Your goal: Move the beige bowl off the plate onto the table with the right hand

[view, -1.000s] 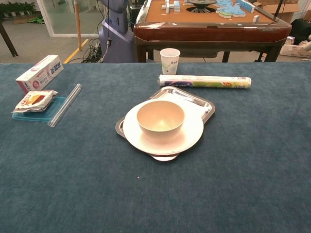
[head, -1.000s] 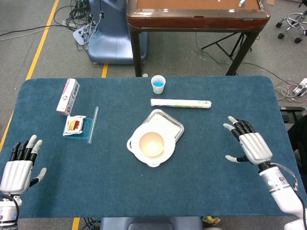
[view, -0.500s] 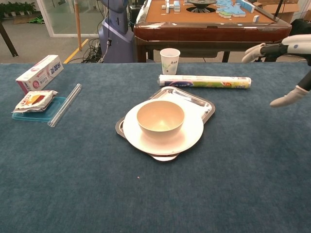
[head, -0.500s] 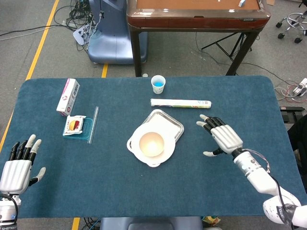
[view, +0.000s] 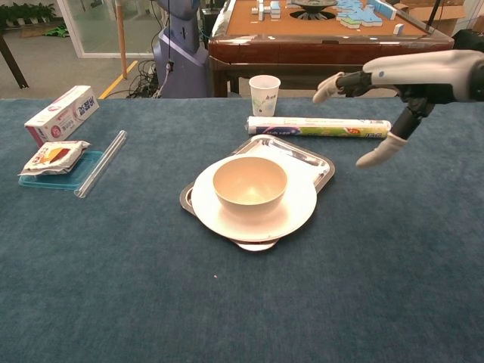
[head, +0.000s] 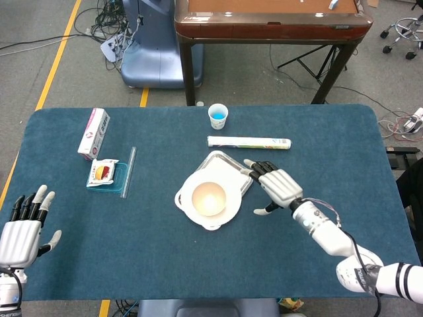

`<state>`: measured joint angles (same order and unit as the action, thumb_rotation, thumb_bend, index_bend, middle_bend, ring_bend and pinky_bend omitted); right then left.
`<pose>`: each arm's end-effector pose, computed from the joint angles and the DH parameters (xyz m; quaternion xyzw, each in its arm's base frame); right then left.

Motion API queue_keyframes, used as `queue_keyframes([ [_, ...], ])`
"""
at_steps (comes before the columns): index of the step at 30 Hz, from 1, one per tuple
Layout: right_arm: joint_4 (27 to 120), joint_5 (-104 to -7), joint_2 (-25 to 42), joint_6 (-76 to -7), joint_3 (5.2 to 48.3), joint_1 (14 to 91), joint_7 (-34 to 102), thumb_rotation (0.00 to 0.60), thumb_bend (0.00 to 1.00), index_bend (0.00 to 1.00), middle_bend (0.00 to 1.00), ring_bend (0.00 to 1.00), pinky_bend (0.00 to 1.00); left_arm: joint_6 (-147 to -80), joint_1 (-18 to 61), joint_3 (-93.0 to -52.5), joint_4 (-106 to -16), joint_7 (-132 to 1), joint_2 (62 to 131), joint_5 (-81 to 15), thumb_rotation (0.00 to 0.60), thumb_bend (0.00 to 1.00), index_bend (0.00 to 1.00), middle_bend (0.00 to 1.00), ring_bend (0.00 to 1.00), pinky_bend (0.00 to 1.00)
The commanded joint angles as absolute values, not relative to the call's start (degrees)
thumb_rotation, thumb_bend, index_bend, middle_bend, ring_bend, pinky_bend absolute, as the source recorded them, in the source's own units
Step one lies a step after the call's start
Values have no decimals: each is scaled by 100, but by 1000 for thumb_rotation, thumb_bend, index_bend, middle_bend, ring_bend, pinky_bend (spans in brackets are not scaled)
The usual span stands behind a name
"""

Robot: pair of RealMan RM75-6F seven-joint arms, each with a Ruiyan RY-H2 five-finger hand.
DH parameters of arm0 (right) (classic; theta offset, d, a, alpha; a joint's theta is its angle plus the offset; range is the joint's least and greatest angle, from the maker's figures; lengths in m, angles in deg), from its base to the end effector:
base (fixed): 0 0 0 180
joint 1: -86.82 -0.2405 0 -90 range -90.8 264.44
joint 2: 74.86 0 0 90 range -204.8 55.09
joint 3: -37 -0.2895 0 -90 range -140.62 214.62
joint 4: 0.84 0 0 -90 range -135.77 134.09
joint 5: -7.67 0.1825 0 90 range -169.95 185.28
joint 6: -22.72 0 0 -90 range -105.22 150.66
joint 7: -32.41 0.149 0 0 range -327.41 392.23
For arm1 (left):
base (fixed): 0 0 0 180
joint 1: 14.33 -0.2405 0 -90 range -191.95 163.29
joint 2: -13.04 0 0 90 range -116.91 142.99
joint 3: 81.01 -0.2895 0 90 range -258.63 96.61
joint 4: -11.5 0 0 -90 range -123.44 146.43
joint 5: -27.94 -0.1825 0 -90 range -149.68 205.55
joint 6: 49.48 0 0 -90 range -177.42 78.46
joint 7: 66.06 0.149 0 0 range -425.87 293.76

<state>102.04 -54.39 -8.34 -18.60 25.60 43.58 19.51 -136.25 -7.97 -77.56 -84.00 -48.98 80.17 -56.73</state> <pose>-0.1606 -0.3486 0.0961 0.7788 -0.4171 0.3213 0.3409 -0.3136 0.1953 0.1835 -0.6200 -0.3178 -0.3454 0.6287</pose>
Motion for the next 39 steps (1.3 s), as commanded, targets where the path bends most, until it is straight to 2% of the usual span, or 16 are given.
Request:
queue_keyframes([
  [1, 10154, -5266, -684, -1778, 2594, 4183, 1798, 600, 97, 0, 0, 0, 0, -13633, -803, -7760, -8403, -4918, 8005, -5685, 600, 265, 0, 0, 0, 0],
  [9, 10005, -4783, -399, -1718, 2712, 3780, 1494, 600, 97, 0, 0, 0, 0, -13624, -803, -7738, -8398, -4960, 7989, -5656, 600, 265, 0, 0, 0, 0],
  [39, 9180, -4295, 486, -1206, 2816, 2722, 1627, 600, 97, 0, 0, 0, 0, -13614, -810, -7706, -8409, -5073, 7921, -5606, 600, 265, 0, 0, 0, 0],
])
